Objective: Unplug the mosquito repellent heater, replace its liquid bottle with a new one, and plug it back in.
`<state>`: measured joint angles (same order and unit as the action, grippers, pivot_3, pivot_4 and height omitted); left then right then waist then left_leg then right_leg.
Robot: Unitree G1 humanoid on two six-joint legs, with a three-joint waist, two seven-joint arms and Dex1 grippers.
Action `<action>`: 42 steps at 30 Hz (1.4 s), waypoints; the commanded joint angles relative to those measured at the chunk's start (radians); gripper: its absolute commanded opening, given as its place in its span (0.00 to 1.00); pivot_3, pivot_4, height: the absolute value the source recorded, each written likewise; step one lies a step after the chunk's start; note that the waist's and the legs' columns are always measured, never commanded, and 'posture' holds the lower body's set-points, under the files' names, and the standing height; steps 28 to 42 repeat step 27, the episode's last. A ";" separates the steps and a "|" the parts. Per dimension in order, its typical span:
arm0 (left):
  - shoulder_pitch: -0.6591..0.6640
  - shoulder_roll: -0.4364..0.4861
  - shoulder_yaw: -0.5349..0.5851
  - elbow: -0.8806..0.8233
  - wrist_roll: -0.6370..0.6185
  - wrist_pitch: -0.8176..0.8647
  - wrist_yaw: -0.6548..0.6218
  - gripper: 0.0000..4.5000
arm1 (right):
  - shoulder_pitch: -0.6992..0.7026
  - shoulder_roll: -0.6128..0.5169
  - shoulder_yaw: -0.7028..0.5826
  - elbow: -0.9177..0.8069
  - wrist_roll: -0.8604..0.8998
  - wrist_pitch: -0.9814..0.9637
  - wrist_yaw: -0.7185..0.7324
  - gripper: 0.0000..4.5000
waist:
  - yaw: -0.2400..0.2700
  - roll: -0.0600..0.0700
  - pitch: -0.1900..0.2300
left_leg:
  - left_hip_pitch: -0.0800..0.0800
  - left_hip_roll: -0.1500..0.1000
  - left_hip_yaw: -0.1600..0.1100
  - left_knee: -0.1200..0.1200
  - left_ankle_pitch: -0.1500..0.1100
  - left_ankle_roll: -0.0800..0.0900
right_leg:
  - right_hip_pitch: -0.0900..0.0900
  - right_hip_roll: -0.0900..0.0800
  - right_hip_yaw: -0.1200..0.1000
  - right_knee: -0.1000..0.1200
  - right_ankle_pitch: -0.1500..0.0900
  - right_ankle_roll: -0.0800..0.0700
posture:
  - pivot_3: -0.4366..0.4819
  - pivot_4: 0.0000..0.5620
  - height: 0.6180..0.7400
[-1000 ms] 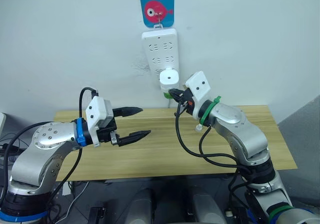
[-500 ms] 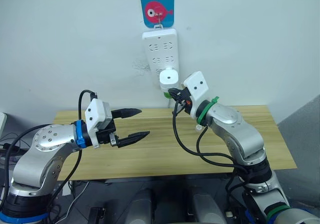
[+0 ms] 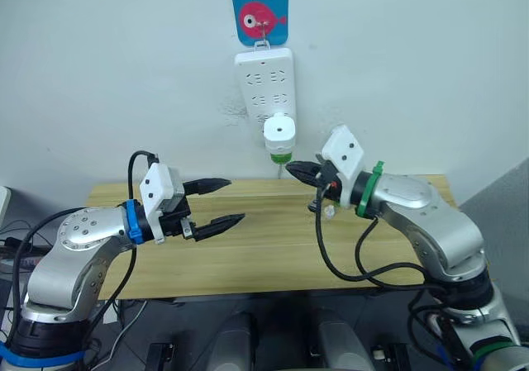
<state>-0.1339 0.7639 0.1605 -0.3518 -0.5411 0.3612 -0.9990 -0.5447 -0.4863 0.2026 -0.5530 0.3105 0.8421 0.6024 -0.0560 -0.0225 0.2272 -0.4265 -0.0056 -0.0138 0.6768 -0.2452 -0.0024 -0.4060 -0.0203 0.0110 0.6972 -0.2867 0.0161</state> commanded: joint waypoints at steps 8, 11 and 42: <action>-0.043 0.145 0.044 0.159 0.106 -0.203 -0.152 1.00 | 0.161 -0.457 -0.192 -0.020 0.044 -0.202 0.373 0.61 | 0.008 -0.001 -0.005 | 0.000 0.000 0.000 0.000 0.000 0.000 | 0.000 0.000 0.000 -0.001 0.000 0.000 | 0.38 0.22 1.00; -0.055 0.201 0.034 0.184 0.126 -0.203 -0.195 1.00 | 0.203 -0.548 -0.261 0.059 0.021 -0.324 0.444 0.87 | 0.004 -0.001 -0.016 | 0.000 0.000 0.001 0.000 0.000 0.000 | 0.000 0.000 0.000 -0.001 0.000 0.000 | 0.38 0.19 1.00; 0.072 0.251 0.083 0.145 0.152 -0.126 -0.145 1.00 | 0.259 -0.669 -0.370 0.267 0.003 -0.511 0.586 0.99 | 0.012 0.000 -0.073 | 0.001 0.000 0.004 0.000 0.000 0.001 | 0.001 0.000 0.003 -0.001 0.000 0.000 | 0.43 0.11 1.00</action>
